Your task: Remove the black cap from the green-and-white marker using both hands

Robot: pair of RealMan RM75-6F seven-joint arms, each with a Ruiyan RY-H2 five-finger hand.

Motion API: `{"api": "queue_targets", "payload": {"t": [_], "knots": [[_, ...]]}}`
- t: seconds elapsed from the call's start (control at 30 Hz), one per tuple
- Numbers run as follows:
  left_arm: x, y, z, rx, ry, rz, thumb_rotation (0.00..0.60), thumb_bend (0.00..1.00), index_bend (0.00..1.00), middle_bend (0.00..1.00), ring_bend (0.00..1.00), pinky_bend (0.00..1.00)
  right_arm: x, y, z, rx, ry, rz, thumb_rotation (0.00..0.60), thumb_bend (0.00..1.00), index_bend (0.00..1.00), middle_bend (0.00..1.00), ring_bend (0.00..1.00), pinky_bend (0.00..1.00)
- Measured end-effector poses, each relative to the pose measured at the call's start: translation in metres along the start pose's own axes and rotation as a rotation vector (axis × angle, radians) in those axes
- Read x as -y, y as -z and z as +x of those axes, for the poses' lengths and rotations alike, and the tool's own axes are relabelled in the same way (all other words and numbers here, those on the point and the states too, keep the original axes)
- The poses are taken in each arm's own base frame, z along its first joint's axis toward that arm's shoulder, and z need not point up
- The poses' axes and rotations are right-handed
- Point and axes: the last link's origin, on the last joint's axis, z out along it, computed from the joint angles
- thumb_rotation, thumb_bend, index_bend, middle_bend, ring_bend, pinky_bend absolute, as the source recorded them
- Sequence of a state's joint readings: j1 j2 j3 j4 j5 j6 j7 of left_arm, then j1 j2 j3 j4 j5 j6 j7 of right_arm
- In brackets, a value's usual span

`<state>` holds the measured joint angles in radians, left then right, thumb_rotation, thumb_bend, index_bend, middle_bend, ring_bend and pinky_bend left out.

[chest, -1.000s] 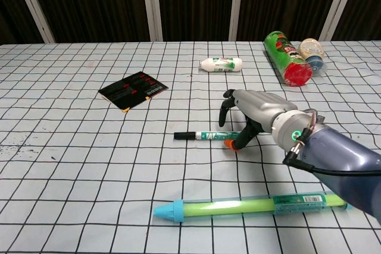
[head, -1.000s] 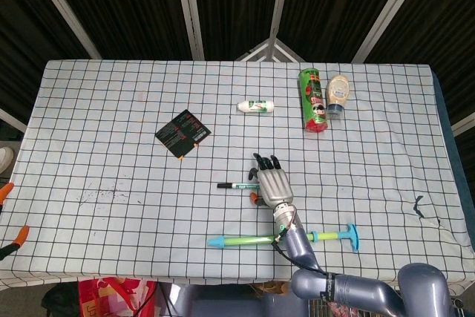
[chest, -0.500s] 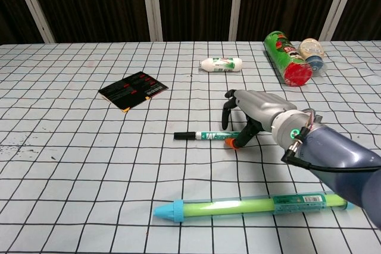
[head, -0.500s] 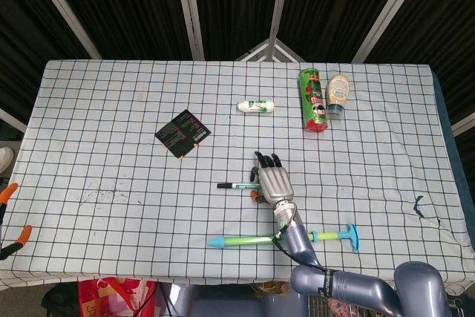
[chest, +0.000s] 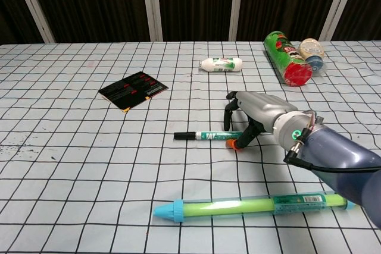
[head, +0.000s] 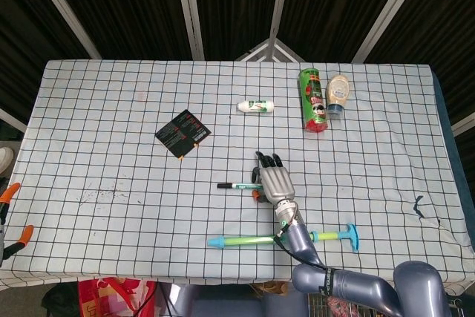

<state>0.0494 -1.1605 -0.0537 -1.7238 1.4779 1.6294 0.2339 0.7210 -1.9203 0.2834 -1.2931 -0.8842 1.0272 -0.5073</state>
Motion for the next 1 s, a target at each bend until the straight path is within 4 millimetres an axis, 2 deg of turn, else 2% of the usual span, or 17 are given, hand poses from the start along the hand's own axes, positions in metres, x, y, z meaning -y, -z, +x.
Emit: {"api": "queue_targets", "payload": {"t": [0.47, 0.7, 1.0], "knots": [[-0.006, -0.001, 0.000, 0.000, -0.013, -0.003, 0.600, 0.39, 0.16, 0.03, 0.00, 0.00, -0.002, -0.001, -0.002, -0.002, -0.019, 0.010, 0.600, 0.33, 0.68, 0.07, 0.12, 0.01], [-0.007, -0.001, 0.001, -0.008, -0.018, -0.002, 0.600, 0.39, 0.16, 0.03, 0.00, 0.00, -0.004, -0.001, 0.000, -0.006, -0.037, 0.020, 0.600, 0.37, 0.69, 0.09, 0.13, 0.01], [-0.011, -0.002, 0.003, -0.030, 0.020, -0.029, 0.600, 0.39, 0.18, 0.04, 0.00, 0.00, 0.003, 0.010, 0.018, -0.035, -0.084, 0.068, 0.600, 0.38, 0.70, 0.09, 0.13, 0.01]]}}
